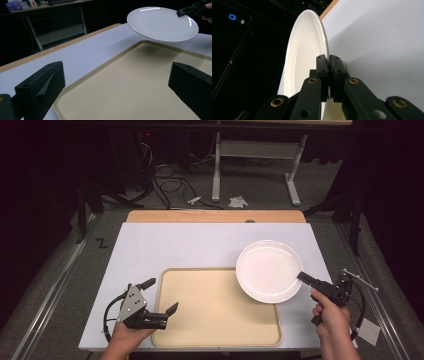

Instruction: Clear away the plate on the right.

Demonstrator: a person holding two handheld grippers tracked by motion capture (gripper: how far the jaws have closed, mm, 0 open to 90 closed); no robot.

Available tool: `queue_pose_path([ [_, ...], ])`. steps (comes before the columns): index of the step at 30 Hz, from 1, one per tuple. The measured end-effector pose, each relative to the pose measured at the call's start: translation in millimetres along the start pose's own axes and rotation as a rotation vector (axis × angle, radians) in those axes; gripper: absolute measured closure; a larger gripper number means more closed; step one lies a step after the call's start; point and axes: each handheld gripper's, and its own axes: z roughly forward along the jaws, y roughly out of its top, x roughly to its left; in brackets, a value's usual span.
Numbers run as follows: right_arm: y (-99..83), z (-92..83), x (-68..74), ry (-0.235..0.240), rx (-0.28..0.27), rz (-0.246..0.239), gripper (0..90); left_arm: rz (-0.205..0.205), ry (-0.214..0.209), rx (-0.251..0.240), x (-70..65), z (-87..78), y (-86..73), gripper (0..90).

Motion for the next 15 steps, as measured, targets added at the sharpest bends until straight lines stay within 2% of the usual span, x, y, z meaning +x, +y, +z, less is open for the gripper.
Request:
queue_pose_path([
  [5, -5.5, 8.9, 7.9, 0.015, 0.032, -0.017, 89.4, -0.024, 0.006, -0.022, 3.5, -2.6, 0.1, 0.1],
  [11, -13.2, 21.3, 21.3, 0.036, 0.087, -0.042, 89.4, -0.088, 0.000, -0.037, 11.9, -6.7, -0.1, 0.2],
  [15, -18.1, 33.6, 28.8, 0.025, 0.135, -0.062, 89.3, -0.101, 0.021, -0.041, 15.4, -9.6, 0.0, 0.0],
])
